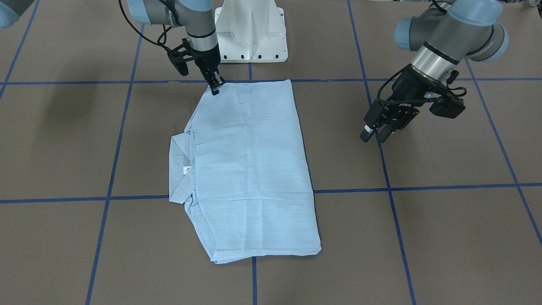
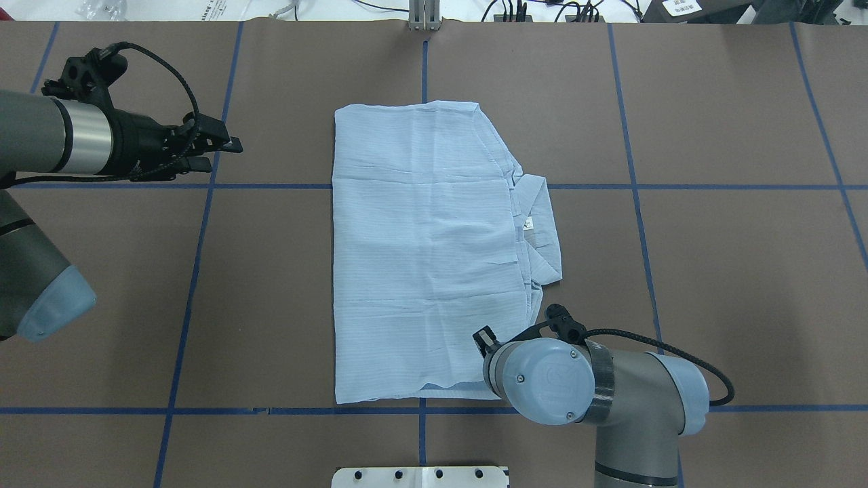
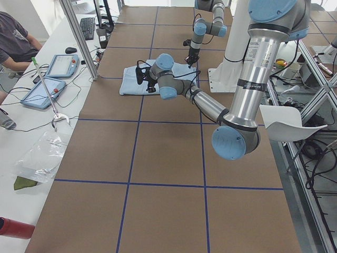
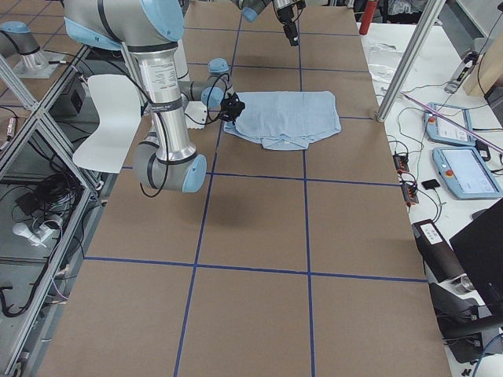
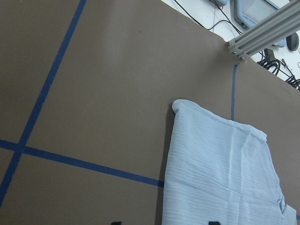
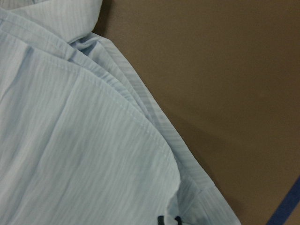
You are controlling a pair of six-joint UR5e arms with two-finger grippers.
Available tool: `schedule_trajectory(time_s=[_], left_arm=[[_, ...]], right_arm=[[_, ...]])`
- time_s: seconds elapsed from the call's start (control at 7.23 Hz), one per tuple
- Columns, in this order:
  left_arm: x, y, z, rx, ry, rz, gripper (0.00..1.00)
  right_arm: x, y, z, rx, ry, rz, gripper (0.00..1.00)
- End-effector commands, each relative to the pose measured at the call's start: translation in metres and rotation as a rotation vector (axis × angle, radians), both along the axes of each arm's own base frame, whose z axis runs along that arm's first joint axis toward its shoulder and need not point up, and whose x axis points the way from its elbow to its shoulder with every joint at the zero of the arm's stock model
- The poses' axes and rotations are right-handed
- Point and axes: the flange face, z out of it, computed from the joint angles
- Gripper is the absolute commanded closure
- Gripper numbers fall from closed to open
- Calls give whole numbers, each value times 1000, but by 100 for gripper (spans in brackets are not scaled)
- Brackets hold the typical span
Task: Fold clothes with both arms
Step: 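Grasp the near corner with the right gripper while the left gripper reaches over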
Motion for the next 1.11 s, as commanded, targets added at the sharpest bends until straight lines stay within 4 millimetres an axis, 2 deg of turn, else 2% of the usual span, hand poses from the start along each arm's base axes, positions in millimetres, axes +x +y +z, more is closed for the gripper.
schedule_trajectory(time_s=[0.0, 0.14, 0.28, 0.55, 0.69, 0.83, 0.97], left_arm=[[14, 17, -12, -76, 61, 5, 32], [33, 29, -13, -91, 63, -8, 32], [59, 55, -19, -140, 72, 8, 31], [133, 131, -27, -246, 20, 14, 32], [155, 158, -33, -297, -7, 45, 32], [183, 192, -30, -332, -30, 79, 32], [202, 216, -28, -344, -37, 98, 33]], right_arm=[[-1, 10, 3, -6, 27, -16, 100], [-1, 12, 3, -4, 34, -18, 100], [-2, 13, 3, -4, 34, -21, 100], [-1, 12, 4, -4, 33, -22, 100], [0, 12, 6, -5, 37, -23, 100], [1, 13, 6, -5, 35, -23, 100], [0, 13, 5, -6, 32, -24, 100]])
